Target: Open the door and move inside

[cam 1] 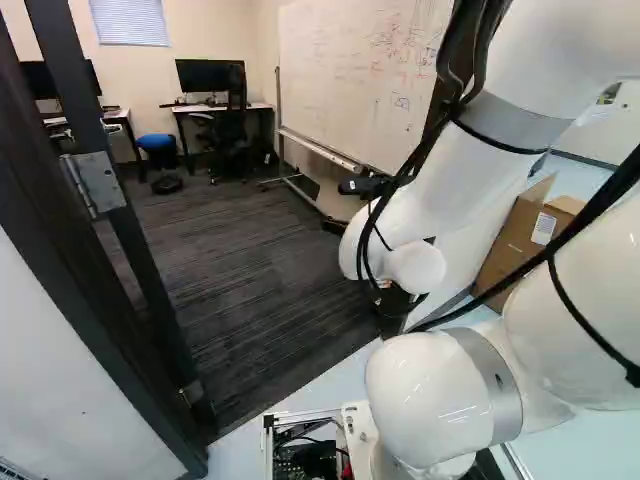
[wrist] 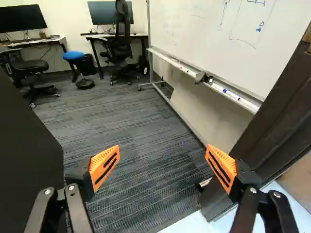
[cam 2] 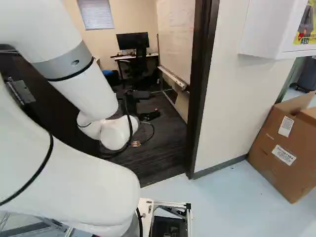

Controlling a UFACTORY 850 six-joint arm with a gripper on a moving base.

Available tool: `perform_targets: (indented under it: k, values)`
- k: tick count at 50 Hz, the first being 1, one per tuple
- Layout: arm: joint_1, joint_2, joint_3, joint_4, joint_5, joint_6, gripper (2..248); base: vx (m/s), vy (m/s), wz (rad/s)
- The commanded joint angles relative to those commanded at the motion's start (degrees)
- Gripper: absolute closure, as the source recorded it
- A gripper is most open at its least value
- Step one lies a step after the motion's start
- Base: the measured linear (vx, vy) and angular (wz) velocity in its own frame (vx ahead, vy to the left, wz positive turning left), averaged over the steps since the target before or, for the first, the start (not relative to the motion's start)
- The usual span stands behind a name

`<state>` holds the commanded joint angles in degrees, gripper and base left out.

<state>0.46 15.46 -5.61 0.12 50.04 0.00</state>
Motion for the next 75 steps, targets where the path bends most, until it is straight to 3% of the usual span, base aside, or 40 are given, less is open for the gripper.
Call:
perform_targets:
  k: [50, 75]
  values:
    - [-0.46, 0.54, 0.61, -0.12, -0.04, 0.0, 3, 0.037, 0.009, 0.004]
    - [-0.46, 0.54, 0.61, -0.12, -0.04, 0.0, 3, 0.093, 0.027, 0.124]
